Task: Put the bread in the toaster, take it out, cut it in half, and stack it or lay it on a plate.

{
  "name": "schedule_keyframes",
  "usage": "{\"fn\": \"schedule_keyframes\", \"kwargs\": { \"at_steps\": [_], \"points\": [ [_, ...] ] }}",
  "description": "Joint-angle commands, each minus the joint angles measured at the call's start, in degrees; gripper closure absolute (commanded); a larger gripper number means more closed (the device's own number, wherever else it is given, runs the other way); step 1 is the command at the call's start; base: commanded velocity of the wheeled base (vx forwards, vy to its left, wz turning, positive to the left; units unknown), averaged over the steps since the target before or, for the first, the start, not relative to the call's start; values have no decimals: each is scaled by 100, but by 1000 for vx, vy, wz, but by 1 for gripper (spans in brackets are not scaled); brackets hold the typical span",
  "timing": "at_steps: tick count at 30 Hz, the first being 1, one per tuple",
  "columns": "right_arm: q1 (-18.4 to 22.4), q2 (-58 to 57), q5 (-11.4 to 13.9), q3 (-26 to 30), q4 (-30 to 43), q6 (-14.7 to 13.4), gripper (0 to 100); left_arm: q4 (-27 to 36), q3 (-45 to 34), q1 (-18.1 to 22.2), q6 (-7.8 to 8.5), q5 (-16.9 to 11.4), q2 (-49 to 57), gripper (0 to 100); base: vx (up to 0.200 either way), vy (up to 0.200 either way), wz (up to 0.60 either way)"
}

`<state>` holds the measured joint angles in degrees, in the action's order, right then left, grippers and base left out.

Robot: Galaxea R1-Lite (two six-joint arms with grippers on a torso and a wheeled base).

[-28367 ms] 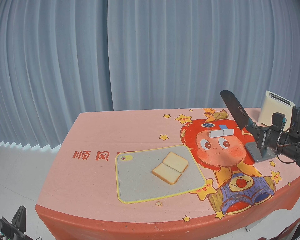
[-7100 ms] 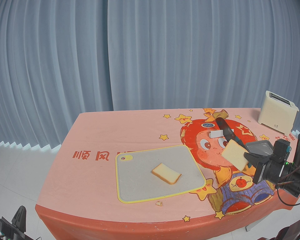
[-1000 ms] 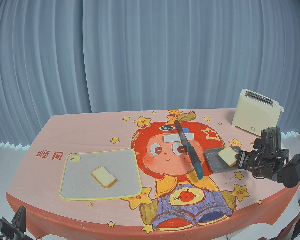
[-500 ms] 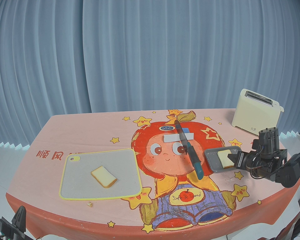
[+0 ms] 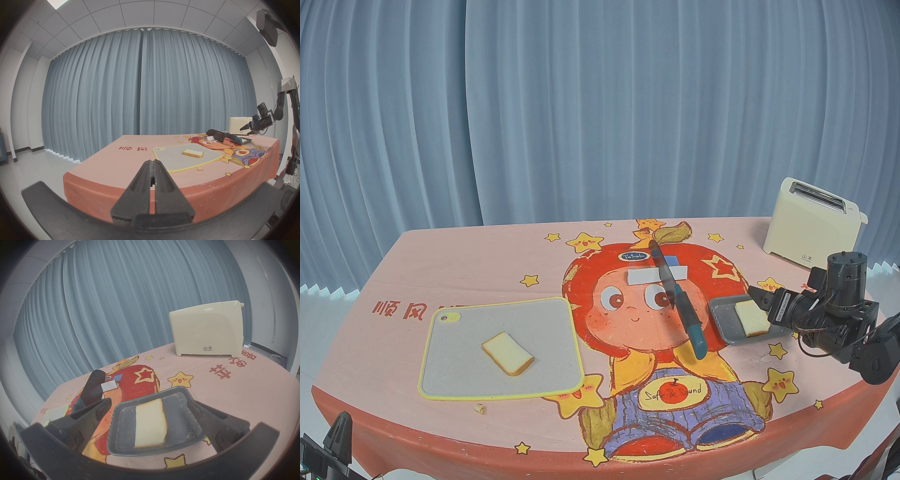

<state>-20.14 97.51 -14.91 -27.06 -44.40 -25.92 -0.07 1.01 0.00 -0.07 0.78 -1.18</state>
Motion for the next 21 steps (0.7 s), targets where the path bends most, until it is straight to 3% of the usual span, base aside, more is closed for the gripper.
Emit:
{"fn": "schedule_keyframes", "kwargs": {
  "at_steps": [1,15,21],
  "points": [
    [-8,-13,-3,26,-7,-1,0,-1,-101,0,-1,1,-5,100,0,0,0],
    [-122,-48,-12,193,-210,60,0,-1,-101,0,-1,1,-5,100,0,0,0],
    [-122,-13,-3,421,-746,351,0,-1,-101,0,-1,1,-5,100,0,0,0]
  ]
}}
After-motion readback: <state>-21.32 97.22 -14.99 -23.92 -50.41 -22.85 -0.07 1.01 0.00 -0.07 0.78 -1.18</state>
